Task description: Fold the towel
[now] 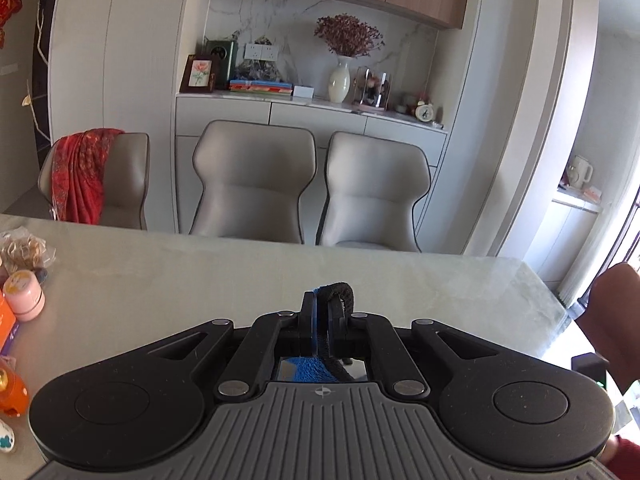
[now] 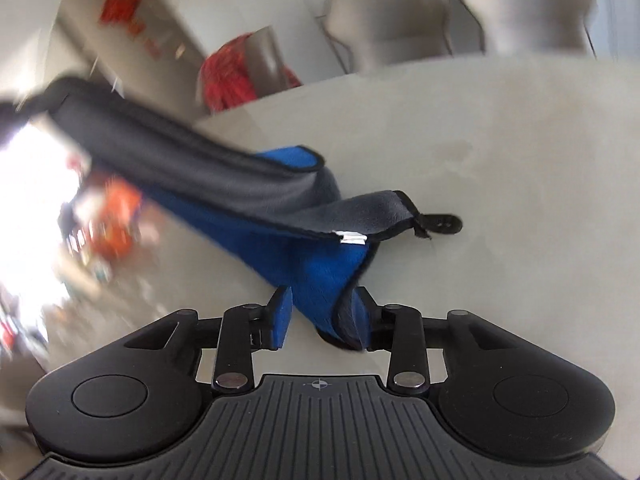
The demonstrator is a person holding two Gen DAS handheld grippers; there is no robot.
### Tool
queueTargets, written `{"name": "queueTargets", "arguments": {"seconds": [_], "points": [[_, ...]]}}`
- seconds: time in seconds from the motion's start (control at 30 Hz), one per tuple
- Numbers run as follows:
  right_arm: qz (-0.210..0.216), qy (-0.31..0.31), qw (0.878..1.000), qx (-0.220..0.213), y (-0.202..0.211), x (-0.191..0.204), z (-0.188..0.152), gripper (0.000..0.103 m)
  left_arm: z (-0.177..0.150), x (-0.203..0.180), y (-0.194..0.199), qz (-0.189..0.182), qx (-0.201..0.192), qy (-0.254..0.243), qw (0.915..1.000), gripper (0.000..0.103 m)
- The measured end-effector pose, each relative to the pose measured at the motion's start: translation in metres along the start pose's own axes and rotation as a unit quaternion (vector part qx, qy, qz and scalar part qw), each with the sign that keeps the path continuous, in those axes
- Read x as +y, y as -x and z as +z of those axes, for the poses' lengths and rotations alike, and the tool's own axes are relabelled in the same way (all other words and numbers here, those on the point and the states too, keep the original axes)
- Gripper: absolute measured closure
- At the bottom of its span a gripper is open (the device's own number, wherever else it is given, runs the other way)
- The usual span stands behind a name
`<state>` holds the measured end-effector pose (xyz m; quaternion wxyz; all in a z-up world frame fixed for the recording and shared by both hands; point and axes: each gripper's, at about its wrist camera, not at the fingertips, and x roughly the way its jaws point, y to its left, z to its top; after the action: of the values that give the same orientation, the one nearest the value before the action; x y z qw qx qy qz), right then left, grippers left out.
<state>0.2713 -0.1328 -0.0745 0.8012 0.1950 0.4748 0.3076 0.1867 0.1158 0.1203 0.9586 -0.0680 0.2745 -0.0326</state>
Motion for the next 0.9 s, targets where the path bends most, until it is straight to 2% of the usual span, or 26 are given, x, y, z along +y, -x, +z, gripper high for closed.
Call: {"name": "queueTargets", "arguments": {"seconds": [0.17,0.23,0.4,0.47,0.53,0.63,0.67,0.7,0.73,0.9], "points": [[0.036,-0.119,0.992,-0.029,-0.011,-0.026,0.002,0.067,0.010,0.003,-0.005,0.000,-0.003,-0.010,0.9999,0.099],[0.041,-0.176,0.983,-0.035,-0.017,-0.040,0.002,0.060,0.010,0.005,-0.006,-0.001,-0.002,-0.012,0.9999,0.099],[0.058,-0.278,0.958,-0.039,-0.037,-0.064,0.005,0.056,0.008,0.009,-0.003,0.000,-0.002,-0.009,1.0000,0.099],[0.073,-0.305,0.948,-0.044,-0.051,-0.070,0.004,0.055,0.010,0.012,0.000,0.002,-0.007,-0.008,0.9999,0.099],[0.068,-0.322,0.943,-0.054,-0.058,-0.072,0.006,0.054,0.012,0.014,0.002,0.004,-0.012,-0.007,0.9999,0.099],[0.063,-0.320,0.943,-0.072,-0.064,-0.072,0.007,0.055,0.014,0.017,0.006,0.007,-0.019,-0.006,0.9998,0.099],[0.065,-0.315,0.944,-0.076,-0.065,-0.072,0.008,0.058,0.014,0.019,0.006,0.010,-0.019,-0.007,0.9997,0.099],[0.067,-0.309,0.945,-0.079,-0.066,-0.072,0.008,0.075,0.014,0.020,0.005,0.015,-0.019,-0.009,0.9997,0.099],[0.069,-0.304,0.947,-0.082,-0.066,-0.071,0.009,0.098,0.013,0.021,0.005,0.019,-0.018,-0.010,0.9996,0.099],[0.058,-0.246,0.964,-0.084,-0.061,-0.059,0.017,0.098,-0.028,0.037,-0.018,0.041,0.032,0.005,0.9987,0.098]]}}
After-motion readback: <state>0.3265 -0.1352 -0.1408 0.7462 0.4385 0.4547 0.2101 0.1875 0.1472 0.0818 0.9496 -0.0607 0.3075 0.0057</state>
